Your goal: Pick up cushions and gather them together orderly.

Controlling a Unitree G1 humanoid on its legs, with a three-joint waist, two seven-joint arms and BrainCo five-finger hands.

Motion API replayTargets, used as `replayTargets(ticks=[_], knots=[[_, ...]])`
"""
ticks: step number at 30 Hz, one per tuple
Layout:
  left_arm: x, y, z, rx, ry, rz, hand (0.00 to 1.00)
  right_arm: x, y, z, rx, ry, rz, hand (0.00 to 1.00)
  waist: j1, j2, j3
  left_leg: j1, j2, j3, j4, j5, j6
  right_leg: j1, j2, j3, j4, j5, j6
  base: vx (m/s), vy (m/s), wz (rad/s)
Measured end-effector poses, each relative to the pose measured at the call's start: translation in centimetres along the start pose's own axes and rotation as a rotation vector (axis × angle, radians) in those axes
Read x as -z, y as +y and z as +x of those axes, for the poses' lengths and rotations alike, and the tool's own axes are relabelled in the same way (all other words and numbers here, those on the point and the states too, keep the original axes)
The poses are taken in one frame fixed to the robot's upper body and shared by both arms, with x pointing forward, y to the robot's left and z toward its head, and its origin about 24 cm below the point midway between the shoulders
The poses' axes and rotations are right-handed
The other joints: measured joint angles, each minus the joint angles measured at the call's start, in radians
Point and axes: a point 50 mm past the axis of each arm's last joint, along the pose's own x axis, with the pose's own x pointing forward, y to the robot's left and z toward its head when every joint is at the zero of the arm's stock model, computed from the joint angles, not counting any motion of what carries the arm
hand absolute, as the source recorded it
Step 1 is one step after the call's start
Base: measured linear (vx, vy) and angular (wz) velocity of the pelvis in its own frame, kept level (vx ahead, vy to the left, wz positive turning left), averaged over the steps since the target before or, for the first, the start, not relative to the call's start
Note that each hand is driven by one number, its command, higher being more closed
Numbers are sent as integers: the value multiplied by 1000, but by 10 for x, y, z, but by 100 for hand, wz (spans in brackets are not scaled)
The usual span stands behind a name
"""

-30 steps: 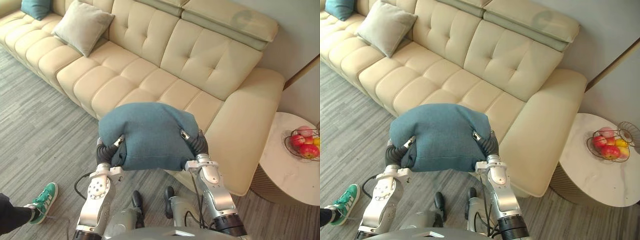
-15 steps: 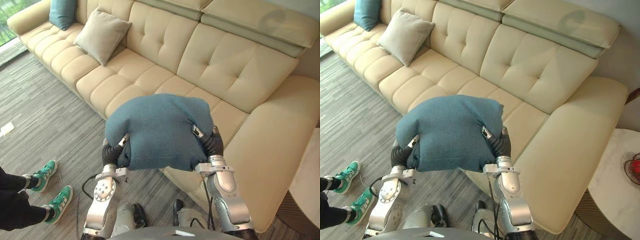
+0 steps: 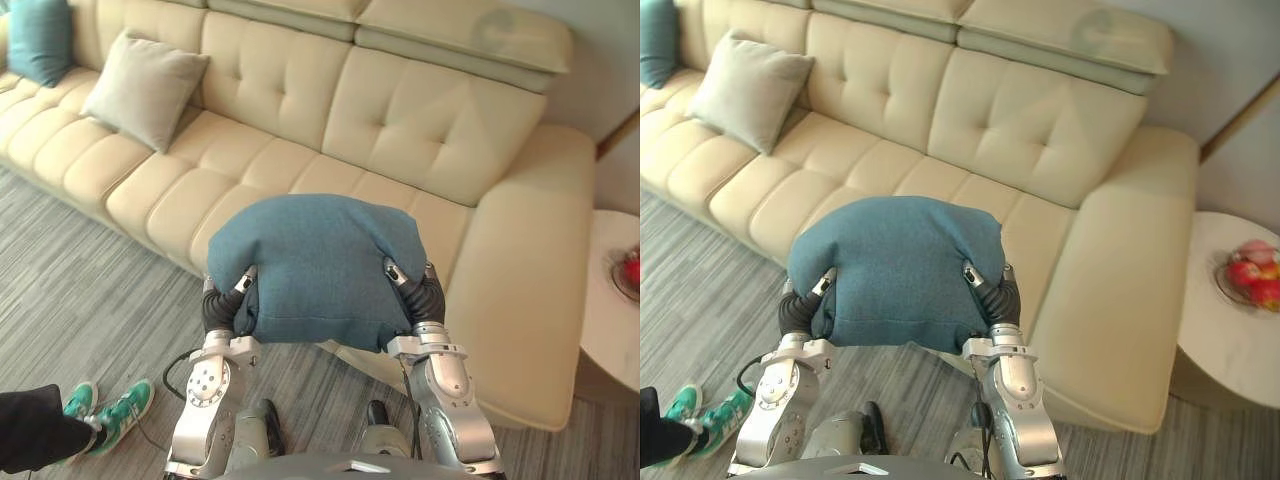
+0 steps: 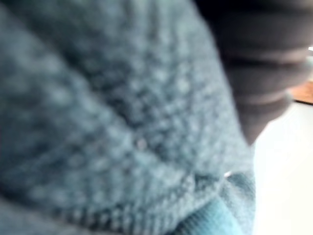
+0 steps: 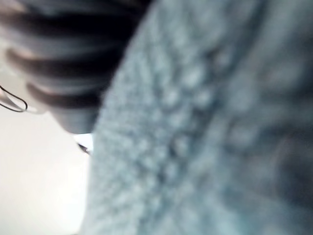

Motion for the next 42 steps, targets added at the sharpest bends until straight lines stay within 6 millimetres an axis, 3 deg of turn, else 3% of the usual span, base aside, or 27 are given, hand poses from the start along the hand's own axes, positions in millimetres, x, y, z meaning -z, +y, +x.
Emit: replayTargets(ticks=[2, 3, 5, 7, 9, 11, 13, 15, 17, 18, 19, 20, 22, 24, 25, 26, 27, 31, 36, 40, 42], knots=[[0, 2, 2, 2, 0, 17, 100, 7, 0, 0, -8, 31, 19, 100, -13, -3, 5, 7, 5, 16, -20, 4, 4, 0, 25, -62, -48, 4, -10, 20, -2, -54], [2, 4, 3, -6, 9, 21, 100, 9, 0, 2, -14, 44, 22, 100, -22, 0, 9, 11, 11, 25, -32, 7, 1, 7, 42, -71, -87, 25, -25, 6, -33, -41], [2, 5, 3, -7, 15, 24, 100, 10, 0, 2, -23, 48, 26, 100, -30, 0, 11, 15, 16, 22, -52, 18, -10, 34, 64, -71, -152, 75, -21, 40, -46, -33], [3, 4, 3, -1, 18, 25, 100, 10, -2, 2, -19, 48, 34, 100, -46, 0, 12, 18, 15, -7, -69, 26, -22, 48, 75, -72, -179, 86, -33, 48, -74, -10], [4, 0, 3, 12, 26, 28, 100, 11, -6, -2, -8, 54, 37, 100, -53, 10, 17, 38, 25, -46, -79, 18, -39, 77, 87, -97, -172, 63, -54, 27, -91, 29], [5, -5, 2, 41, 31, 19, 100, 9, -11, -9, 4, 50, 37, 100, -66, 17, 20, 53, 28, -105, -79, 1, -61, 97, 79, -151, -105, -7, -63, 49, -82, 71], [5, -6, 1, 44, 30, 15, 100, -1, -11, -17, 6, 13, 48, 100, -55, 33, 25, 75, 40, -142, -82, 6, -83, 112, 69, -202, -28, -77, -66, 96, -102, 60], [4, -6, -1, 44, 27, 10, 100, -6, -11, -22, 7, -6, 55, 100, -35, 48, 17, 69, 56, -144, -44, 13, -88, 113, 68, -217, -10, -99, -64, 125, -90, 29], [-1, -8, -1, 40, 6, -14, 100, -14, -10, -24, 1, -41, 62, 100, -16, 74, 19, -10, 110, -147, 129, 19, -97, 129, 89, -234, 0, -123, -72, 151, -123, 19], [-1, -9, -1, 38, 4, -21, 100, -16, -10, -24, 1, -46, 64, 100, -14, 77, 19, -27, 122, -147, 174, 28, -107, 141, 93, -235, -1, -126, -76, 160, -76, 6], [-2, -10, -1, 37, 1, -32, 100, -18, -10, -26, 4, -55, 67, 100, -11, 72, 21, -74, 146, -146, 270, 60, -99, 167, 89, -233, -15, -127, -79, 155, -27, -5], [-1, -12, -2, 39, 4, -38, 100, -20, -11, -27, 8, -60, 68, 100, -3, 70, 21, -81, 146, -144, 277, 53, -92, 186, 82, -229, -27, -127, -79, 147, -8, -13], [-1, -14, -2, 52, 5, -47, 100, -27, -13, -29, 21, -90, 72, 100, 4, 68, 21, -82, 145, -148, 188, 18, -53, 203, 75, -202, -56, -127, -79, 100, 67, -29], [-1, -18, -2, 66, 3, -52, 100, -30, -16, -29, 32, -106, 69, 100, 8, 67, 21, -78, 128, -178, 51, 23, -55, 207, 66, -179, -67, -117, -63, 97, 153, -38], [-1, -18, -2, 67, 5, -55, 100, -31, -16, -29, 34, -109, 69, 100, 15, 74, 16, -56, 111, -229, -65, 65, -64, 202, 66, -156, -74, -111, -41, 105, 232, -60], [0, -19, -3, 66, 7, -60, 100, -30, -16, -29, 34, -108, 68, 100, 24, 88, 8, -47, 107, -254, -121, 158, -85, 191, 70, -131, -72, -111, -23, 161, 358, -78], [2, -15, -2, 67, 17, -36, 100, -23, -15, -29, 45, -79, 83, 100, 25, 54, 1, -40, 81, -224, -120, 163, -104, 182, 50, -96, -93, -94, -2, 123, 270, -56], [10, -8, -2, 64, 50, 6, 100, -16, -11, -27, 54, -51, 110, 100, 18, 2, -4, -44, 28, -177, -114, 142, -67, 175, 0, -62, -158, -39, 16, 60, 208, -27], [11, -3, -1, 67, 58, 42, 100, 0, -11, -21, 52, 11, 102, 100, 8, -2, -3, -77, -2, -165, -106, 131, -50, 148, -19, -50, -200, -7, 6, -19, 141, -15], [11, -1, 0, 62, 58, 46, 100, 3, -10, -15, 44, 22, 88, 100, 8, -3, -2, -111, -3, -184, -84, 125, -51, 119, -15, -24, -224, 13, 29, -53, 10, -19], [11, -1, 0, 61, 56, 46, 100, 2, -10, -14, 42, 16, 88, 100, 6, -9, 2, -112, -3, -186, -78, 116, -51, 111, -12, -6, -231, 19, 21, -61, 9, -22]])
